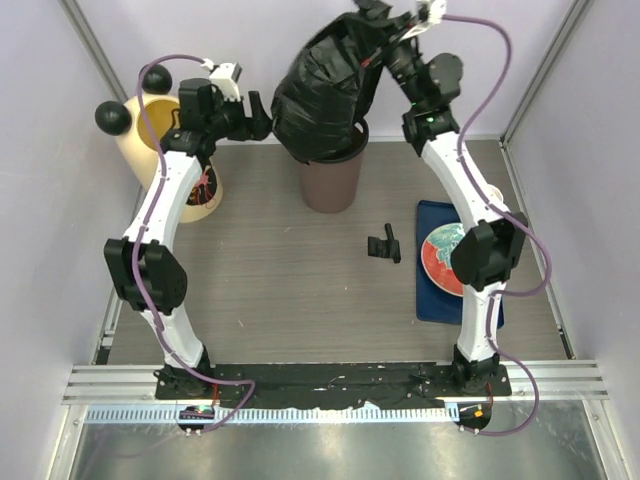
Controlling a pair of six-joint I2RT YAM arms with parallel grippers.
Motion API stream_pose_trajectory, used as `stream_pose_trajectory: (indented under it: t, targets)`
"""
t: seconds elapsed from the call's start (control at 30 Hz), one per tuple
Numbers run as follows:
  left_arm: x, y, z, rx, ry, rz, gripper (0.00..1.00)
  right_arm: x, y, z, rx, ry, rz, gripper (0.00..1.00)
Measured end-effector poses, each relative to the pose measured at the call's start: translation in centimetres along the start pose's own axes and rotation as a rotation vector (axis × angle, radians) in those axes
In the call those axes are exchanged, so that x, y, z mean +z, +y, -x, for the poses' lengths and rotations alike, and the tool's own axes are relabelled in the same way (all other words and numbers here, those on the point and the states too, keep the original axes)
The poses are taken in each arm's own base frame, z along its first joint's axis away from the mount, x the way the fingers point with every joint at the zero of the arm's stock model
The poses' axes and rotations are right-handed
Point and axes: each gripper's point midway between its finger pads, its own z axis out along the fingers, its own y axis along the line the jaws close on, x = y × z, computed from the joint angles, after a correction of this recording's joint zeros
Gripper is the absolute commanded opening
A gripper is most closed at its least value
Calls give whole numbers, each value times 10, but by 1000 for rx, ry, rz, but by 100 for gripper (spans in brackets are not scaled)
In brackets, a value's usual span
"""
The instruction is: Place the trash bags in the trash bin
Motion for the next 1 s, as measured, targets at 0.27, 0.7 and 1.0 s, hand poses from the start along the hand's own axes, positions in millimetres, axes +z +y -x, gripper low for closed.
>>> stream_pose_trajectory:
  t: [0.27,0.7,1.0]
  targets:
    - [34,-65,-10,60,39,-121,64,-18,11,81,-92,-91,9,1]
    - [40,-39,-9,93,90,-51,73,-29,-9,-15,17,111,-18,1]
    - [-66,-65,7,175,21,-206,73,-19,-2,-2,36,63,9,1]
